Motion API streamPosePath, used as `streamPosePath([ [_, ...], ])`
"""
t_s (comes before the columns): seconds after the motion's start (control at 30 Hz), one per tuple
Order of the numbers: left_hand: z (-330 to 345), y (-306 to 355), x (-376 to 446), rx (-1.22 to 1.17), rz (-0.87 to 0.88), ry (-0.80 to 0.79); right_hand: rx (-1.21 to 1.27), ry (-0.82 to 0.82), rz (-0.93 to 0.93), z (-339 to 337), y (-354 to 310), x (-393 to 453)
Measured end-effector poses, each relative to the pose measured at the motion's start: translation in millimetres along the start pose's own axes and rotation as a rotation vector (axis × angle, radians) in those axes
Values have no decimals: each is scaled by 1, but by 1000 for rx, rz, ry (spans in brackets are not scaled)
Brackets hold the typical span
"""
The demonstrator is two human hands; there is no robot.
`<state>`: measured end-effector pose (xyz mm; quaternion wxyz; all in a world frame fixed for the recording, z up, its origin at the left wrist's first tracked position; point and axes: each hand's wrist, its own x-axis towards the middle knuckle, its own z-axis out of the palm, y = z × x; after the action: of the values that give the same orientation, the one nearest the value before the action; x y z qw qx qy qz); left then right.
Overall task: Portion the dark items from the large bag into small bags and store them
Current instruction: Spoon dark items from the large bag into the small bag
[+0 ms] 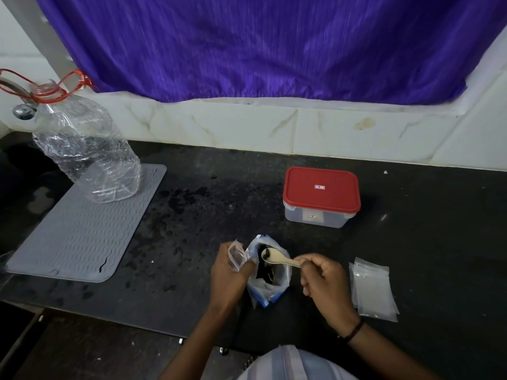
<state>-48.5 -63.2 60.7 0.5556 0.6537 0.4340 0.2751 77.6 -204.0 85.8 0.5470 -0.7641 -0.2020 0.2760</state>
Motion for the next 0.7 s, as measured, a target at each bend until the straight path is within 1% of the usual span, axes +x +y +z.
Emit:
streamPosePath([
  [0.13, -6, 5, -2, 61, 127, 66, 80, -9, -55, -8, -25, -8],
  [0.2, -7, 4, -1, 138, 199, 47, 110, -50, -87, -6, -36, -11],
  [0.27, -7, 2, 0, 202, 270, 16, 81, -90, -117, -1, -45, -14],
  [0.33, -5, 1, 0, 258, 323, -3, -62, -105, -192, 4, -48, -14],
  [0.4, -2, 0, -1, 305, 376, -9, -289, -126, -328, 10, -47, -15],
  [0.5, -1, 0, -2, 291, 419, -27, -724, -172, -688, 17, -45, -13],
  [0.57, -1, -1, -2, 260, 414, -12, -945, -218, -916, 19, -48, -11],
  [0.63, -1, -3, -2, 240, 382, 17, -1016, -209, -1056, 16, -52, -8],
  [0.7, 0, -3, -4, 204, 308, 47, -953, -108, -1048, 10, -51, -7],
])
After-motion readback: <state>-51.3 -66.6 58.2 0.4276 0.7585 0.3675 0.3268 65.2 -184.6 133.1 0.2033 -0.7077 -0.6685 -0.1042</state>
